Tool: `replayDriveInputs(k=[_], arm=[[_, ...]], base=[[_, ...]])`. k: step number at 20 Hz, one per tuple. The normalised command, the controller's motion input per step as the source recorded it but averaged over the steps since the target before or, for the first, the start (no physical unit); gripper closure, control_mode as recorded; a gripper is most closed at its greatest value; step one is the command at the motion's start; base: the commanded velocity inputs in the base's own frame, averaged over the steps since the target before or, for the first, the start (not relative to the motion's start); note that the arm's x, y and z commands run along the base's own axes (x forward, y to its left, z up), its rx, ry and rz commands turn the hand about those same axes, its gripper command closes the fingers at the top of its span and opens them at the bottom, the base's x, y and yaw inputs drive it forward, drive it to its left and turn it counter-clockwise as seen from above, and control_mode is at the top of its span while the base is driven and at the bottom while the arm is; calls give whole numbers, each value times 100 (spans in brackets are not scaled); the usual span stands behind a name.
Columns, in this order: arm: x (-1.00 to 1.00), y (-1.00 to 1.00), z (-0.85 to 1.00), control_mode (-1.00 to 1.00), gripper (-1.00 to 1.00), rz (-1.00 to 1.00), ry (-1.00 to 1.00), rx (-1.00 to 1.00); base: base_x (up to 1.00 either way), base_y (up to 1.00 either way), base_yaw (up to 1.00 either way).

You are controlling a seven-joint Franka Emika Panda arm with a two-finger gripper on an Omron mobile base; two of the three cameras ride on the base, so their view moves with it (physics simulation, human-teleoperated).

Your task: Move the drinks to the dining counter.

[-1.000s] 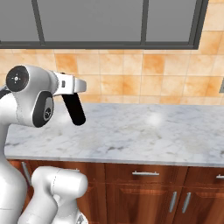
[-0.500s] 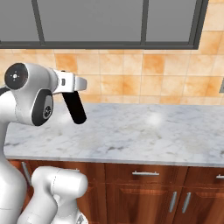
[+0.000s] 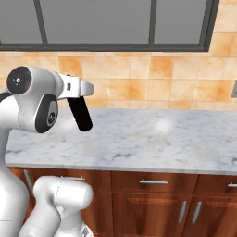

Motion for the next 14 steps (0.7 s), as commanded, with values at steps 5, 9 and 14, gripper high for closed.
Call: replayDriveInputs(k=[5,9,14], arm=[[0,0,0,100,100,0,0,0],[0,0,0,100,100,0,0,0],[0,0,0,100,100,0,0,0]], base=[[-69,-17,-8],[-85,-3,-13],[-75,0,-14]])
